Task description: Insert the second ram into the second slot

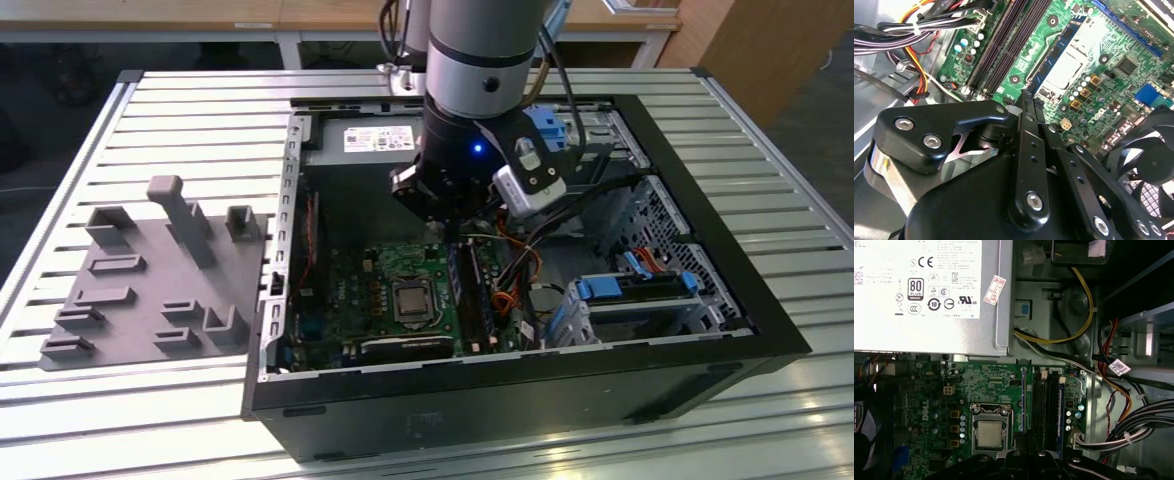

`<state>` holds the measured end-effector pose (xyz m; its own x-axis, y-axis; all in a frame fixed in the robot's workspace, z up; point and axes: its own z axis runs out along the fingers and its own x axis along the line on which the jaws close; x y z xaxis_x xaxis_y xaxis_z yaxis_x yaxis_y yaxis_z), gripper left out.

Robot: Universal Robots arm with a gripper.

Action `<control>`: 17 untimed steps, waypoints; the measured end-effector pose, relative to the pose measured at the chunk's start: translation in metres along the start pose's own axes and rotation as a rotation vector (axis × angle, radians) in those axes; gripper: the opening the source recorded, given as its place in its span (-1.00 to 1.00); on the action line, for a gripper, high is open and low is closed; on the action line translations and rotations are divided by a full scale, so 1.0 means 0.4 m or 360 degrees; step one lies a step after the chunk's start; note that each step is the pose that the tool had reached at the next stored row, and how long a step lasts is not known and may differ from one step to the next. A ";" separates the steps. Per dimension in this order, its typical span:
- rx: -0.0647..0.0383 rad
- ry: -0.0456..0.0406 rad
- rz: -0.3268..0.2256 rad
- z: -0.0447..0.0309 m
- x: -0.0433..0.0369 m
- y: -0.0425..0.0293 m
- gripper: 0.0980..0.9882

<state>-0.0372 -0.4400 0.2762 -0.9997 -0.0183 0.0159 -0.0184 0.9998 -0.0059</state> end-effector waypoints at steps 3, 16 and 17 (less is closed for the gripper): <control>0.0000 0.0000 0.0000 0.006 0.000 0.000 -0.96; 0.0000 0.0000 0.0000 0.022 0.000 -0.001 -0.96; 0.0000 0.0000 0.0000 0.023 0.000 -0.001 -0.96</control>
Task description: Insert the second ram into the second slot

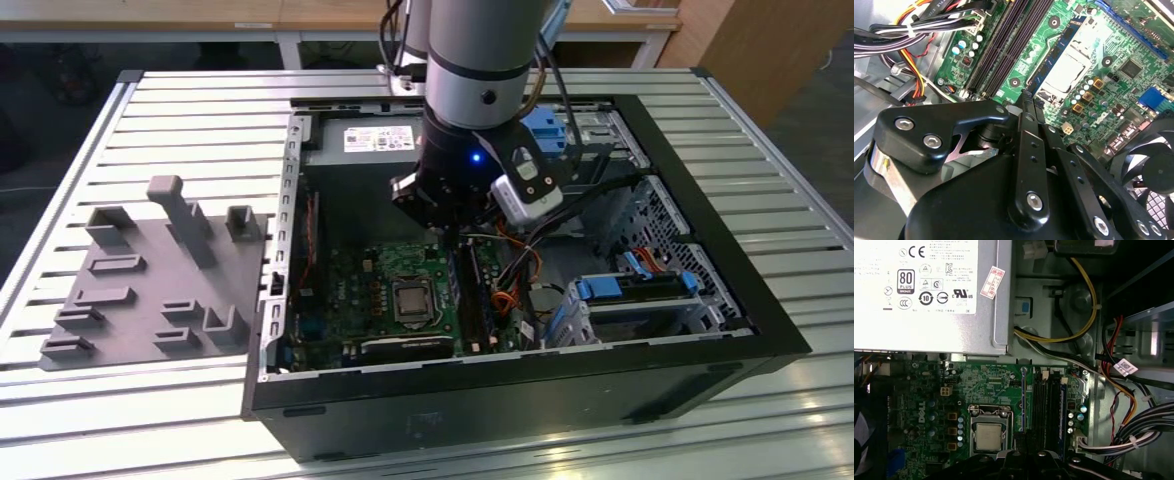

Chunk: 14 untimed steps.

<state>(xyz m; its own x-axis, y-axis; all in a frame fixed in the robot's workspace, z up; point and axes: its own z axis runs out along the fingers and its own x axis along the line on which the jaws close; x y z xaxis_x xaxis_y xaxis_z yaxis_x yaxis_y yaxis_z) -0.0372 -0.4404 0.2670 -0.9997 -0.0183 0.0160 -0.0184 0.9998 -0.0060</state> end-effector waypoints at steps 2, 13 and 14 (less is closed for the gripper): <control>0.0000 0.0000 0.0000 0.002 0.000 0.000 -0.96; 0.0000 0.0000 0.0000 0.008 0.000 0.000 -0.96; 0.0000 0.0000 0.0000 0.008 0.000 0.000 -0.96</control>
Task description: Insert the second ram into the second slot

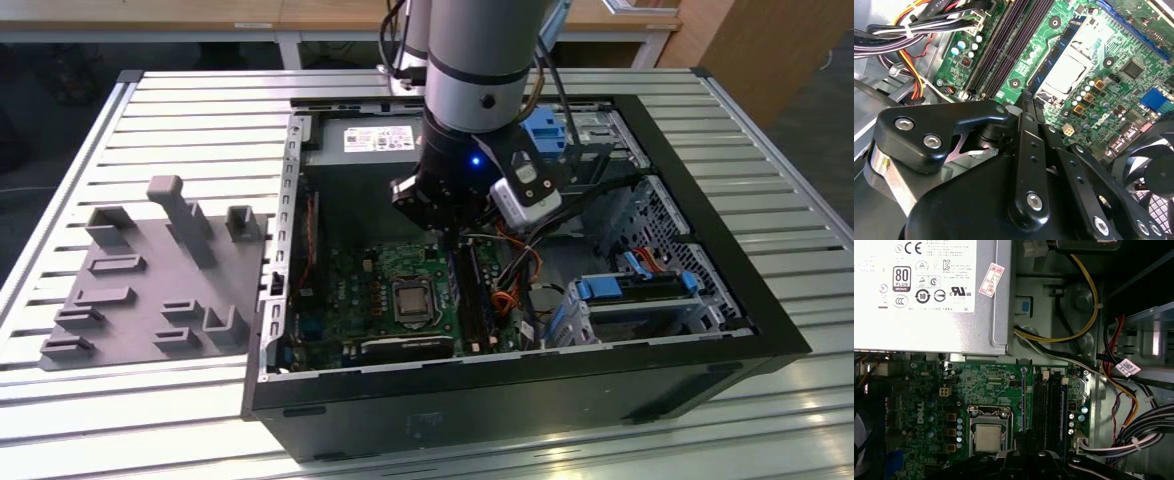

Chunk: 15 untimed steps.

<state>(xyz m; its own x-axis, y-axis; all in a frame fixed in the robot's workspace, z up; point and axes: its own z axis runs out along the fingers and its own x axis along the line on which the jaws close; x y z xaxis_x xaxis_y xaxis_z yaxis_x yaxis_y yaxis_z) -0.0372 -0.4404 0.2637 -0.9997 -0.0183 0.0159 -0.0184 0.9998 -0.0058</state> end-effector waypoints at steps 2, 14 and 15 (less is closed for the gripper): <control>0.0000 0.0000 0.0000 0.002 0.000 0.000 -0.96; 0.0000 0.0000 0.0000 0.010 0.000 0.000 -0.96; 0.0000 0.0000 0.0000 0.011 0.000 0.000 -0.96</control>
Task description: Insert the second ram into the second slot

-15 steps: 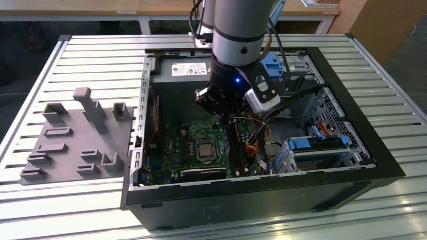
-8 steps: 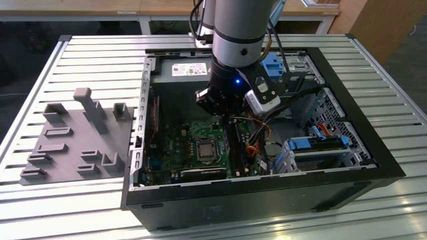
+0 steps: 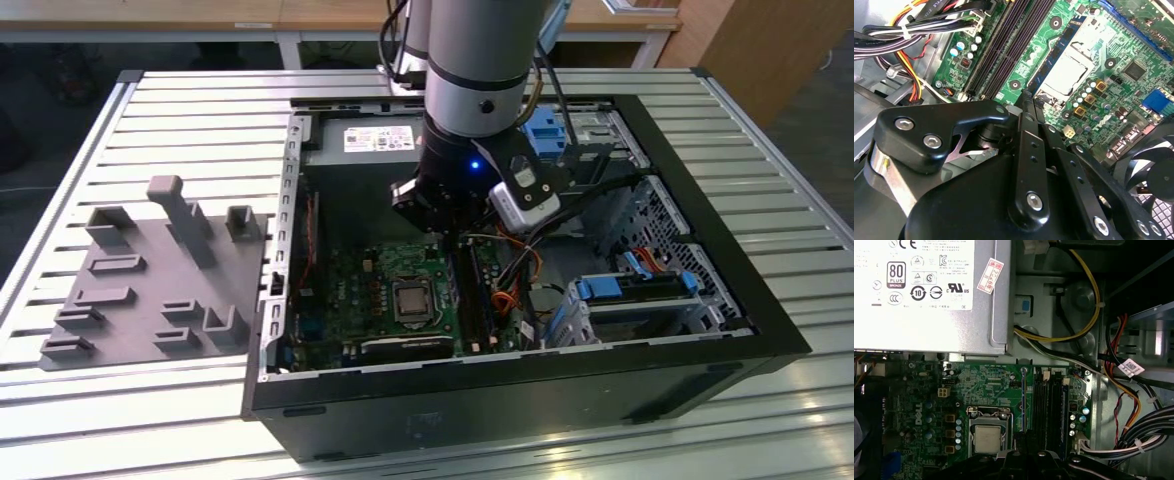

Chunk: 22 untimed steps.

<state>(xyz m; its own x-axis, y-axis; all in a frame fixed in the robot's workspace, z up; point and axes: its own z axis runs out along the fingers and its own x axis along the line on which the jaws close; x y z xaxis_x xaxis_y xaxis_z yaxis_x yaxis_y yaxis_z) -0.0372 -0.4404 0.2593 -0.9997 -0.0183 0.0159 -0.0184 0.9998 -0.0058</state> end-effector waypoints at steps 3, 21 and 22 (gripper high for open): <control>0.0000 0.0000 0.0000 0.002 0.000 0.000 -0.96; 0.0000 0.0000 0.0000 0.011 0.000 0.000 -0.96; 0.0000 0.0000 0.0000 0.011 0.000 0.000 -0.96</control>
<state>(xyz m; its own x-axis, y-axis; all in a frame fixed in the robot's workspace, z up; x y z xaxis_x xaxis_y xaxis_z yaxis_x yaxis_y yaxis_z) -0.0372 -0.4404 0.2548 -0.9997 -0.0183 0.0159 -0.0184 0.9998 -0.0058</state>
